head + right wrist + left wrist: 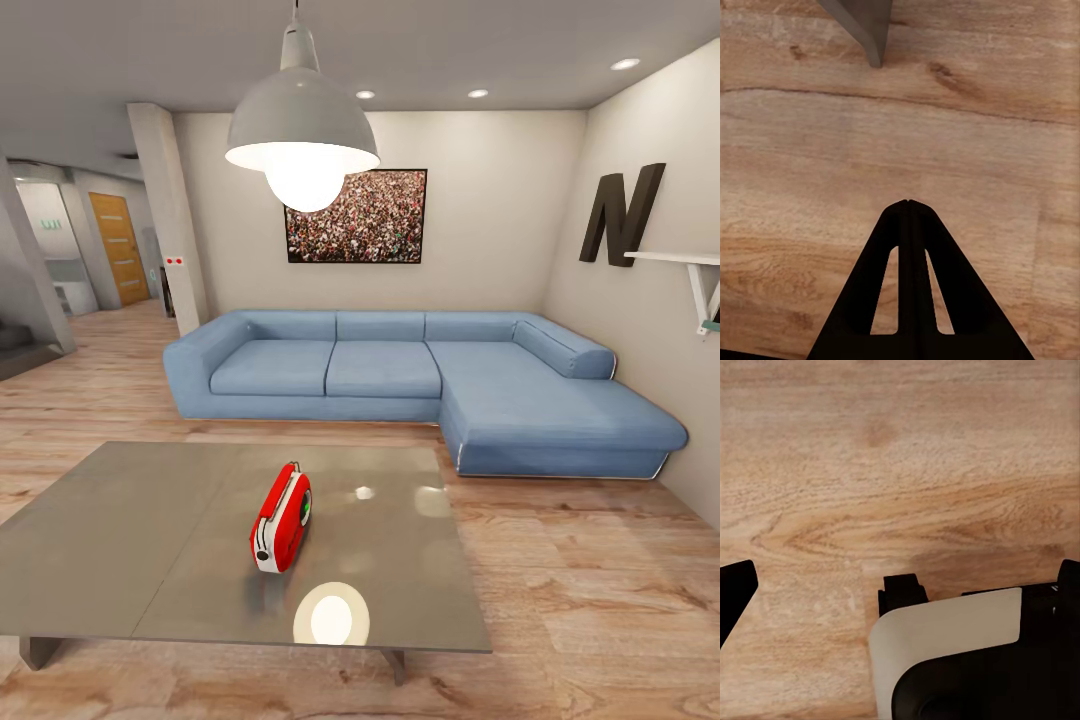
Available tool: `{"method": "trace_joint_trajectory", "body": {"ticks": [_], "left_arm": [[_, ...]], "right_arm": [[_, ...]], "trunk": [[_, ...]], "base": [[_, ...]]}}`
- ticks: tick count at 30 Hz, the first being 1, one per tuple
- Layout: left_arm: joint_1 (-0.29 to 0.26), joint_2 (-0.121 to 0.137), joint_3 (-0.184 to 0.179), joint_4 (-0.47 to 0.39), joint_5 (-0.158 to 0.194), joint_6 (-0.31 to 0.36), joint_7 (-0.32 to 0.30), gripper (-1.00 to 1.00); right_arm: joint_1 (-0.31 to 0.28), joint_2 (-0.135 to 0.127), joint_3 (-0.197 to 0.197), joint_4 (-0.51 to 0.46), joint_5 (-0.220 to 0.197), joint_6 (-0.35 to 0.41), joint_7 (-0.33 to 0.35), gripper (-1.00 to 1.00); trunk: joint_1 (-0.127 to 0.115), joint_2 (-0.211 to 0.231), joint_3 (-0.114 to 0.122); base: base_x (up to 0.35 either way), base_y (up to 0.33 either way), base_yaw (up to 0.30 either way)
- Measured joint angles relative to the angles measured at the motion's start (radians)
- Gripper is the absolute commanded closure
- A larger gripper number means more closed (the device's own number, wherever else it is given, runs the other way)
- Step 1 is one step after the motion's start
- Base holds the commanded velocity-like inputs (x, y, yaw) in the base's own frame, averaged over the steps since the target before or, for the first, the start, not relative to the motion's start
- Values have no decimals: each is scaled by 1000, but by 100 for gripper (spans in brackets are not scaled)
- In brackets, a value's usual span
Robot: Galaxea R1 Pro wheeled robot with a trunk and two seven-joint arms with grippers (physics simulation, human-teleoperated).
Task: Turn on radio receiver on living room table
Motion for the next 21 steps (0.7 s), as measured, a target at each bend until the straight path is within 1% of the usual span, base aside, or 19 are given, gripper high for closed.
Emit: {"method": "trace_joint_trajectory", "body": {"ticks": [21], "left_arm": [[0,0,0,0,0,0,0,-100]], "right_arm": [[0,0,0,0,0,0,0,100]], "trunk": [[0,0,0]], "base": [[0,0,0]]}}
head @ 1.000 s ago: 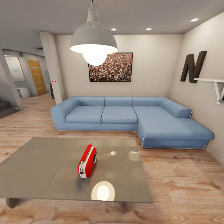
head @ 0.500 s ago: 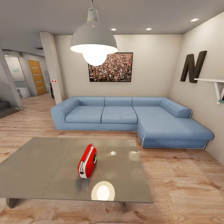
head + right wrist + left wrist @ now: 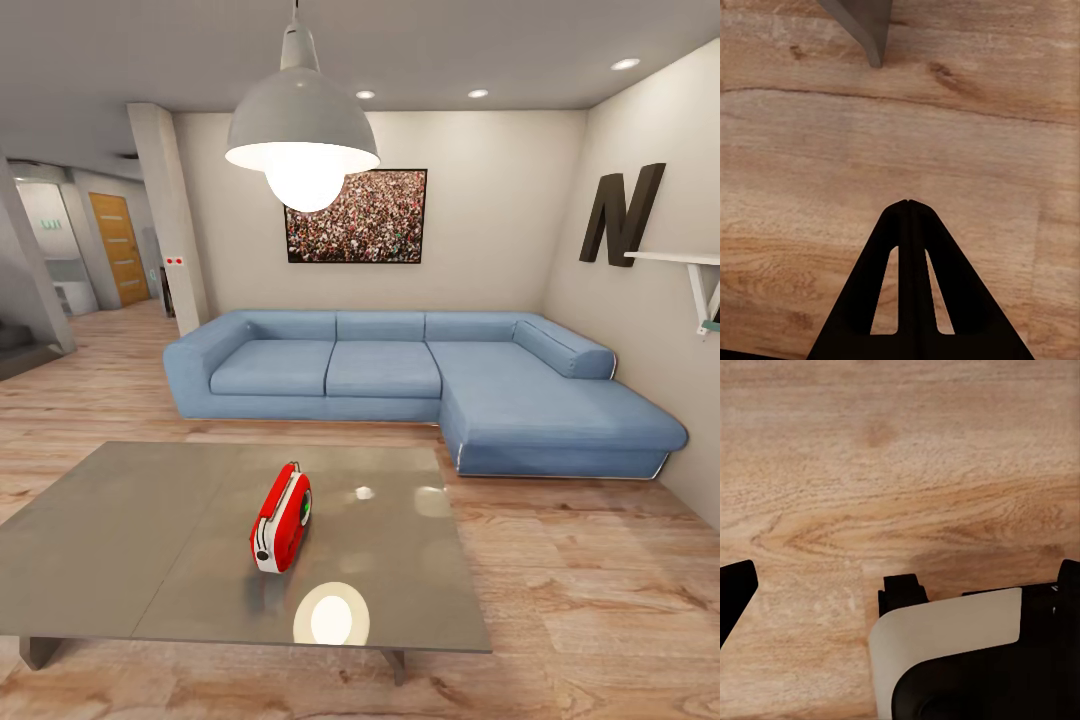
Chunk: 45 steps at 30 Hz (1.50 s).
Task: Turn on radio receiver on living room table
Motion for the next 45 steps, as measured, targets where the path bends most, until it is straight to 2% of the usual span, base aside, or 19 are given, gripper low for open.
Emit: {"method": "trace_joint_trajectory", "body": {"ticks": [45], "left_arm": [[0,0,0,0,0,0,0,-100]], "right_arm": [[0,0,0,0,0,0,0,100]], "trunk": [[0,0,0]], "base": [[0,0,0]]}}
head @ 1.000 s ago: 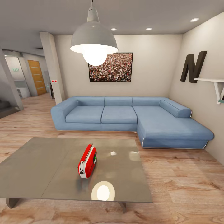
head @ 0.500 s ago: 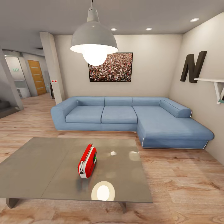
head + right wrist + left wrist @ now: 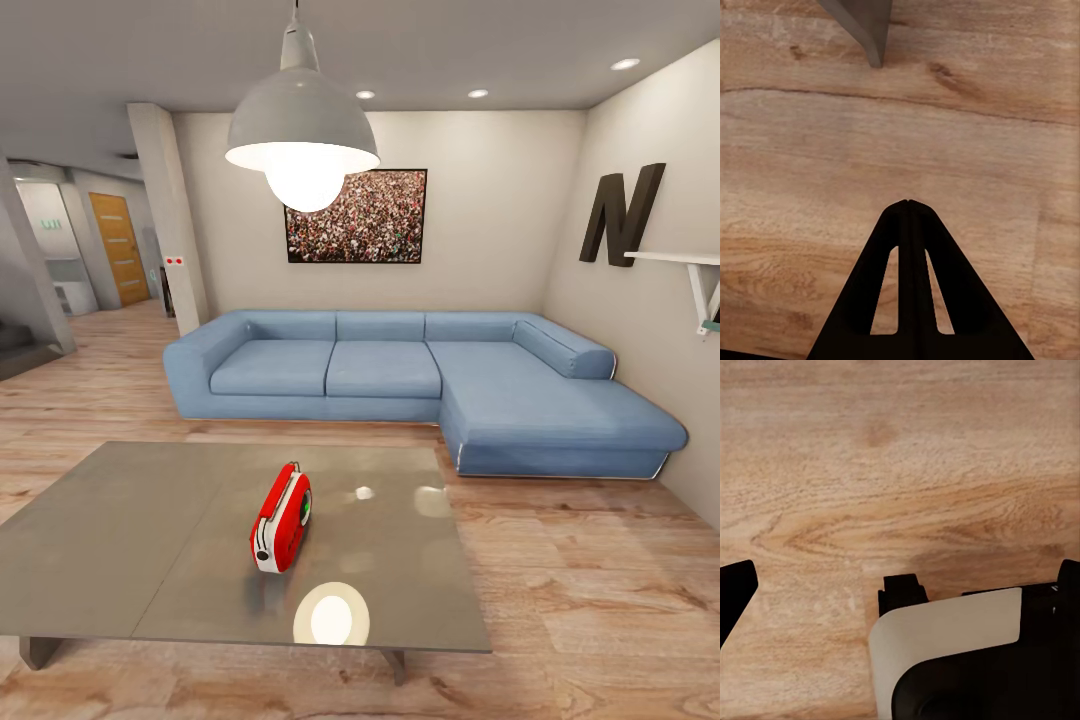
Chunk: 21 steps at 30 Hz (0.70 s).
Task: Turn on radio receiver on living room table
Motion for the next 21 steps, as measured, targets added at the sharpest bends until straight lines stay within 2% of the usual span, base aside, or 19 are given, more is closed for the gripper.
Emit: {"method": "trace_joint_trajectory", "body": {"ticks": [21], "left_arm": [[0,0,0,0,0,0,0,-100]], "right_arm": [[0,0,0,0,0,0,0,100]], "trunk": [[0,0,0]], "base": [[0,0,0]]}}
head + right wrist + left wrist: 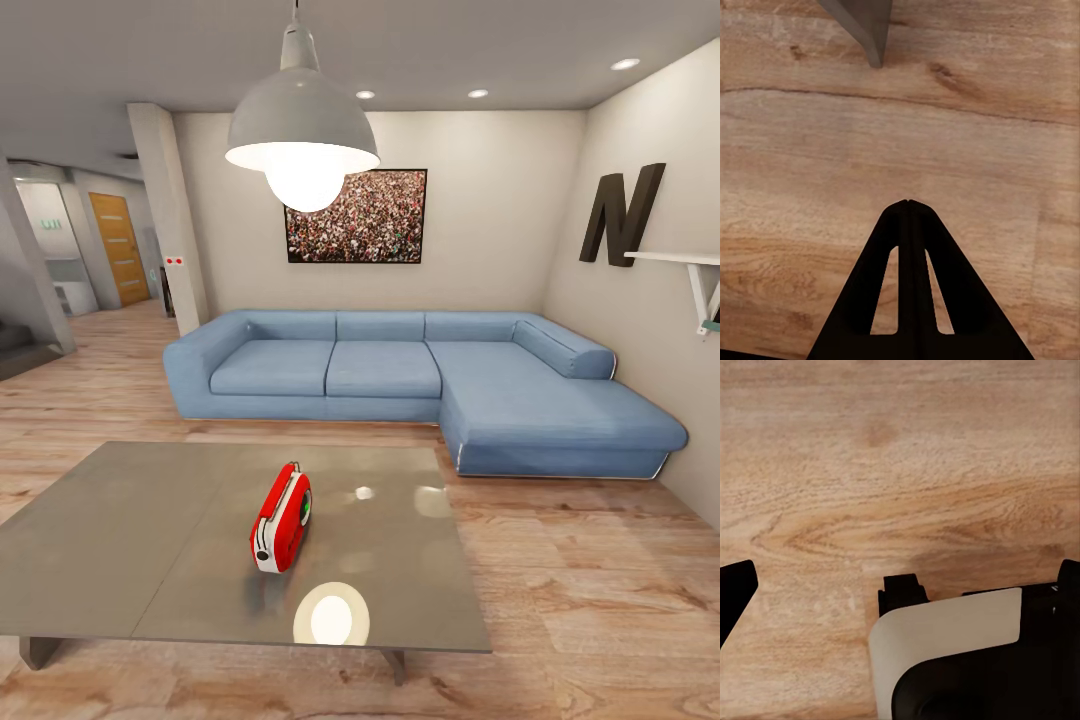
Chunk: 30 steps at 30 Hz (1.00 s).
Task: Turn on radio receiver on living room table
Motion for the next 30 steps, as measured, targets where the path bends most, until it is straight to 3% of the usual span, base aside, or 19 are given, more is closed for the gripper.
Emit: {"method": "trace_joint_trajectory", "body": {"ticks": [30], "left_arm": [[0,0,0,0,0,0,0,-100]], "right_arm": [[0,0,0,0,0,0,0,100]], "trunk": [[0,0,0]], "base": [[0,0,0]]}}
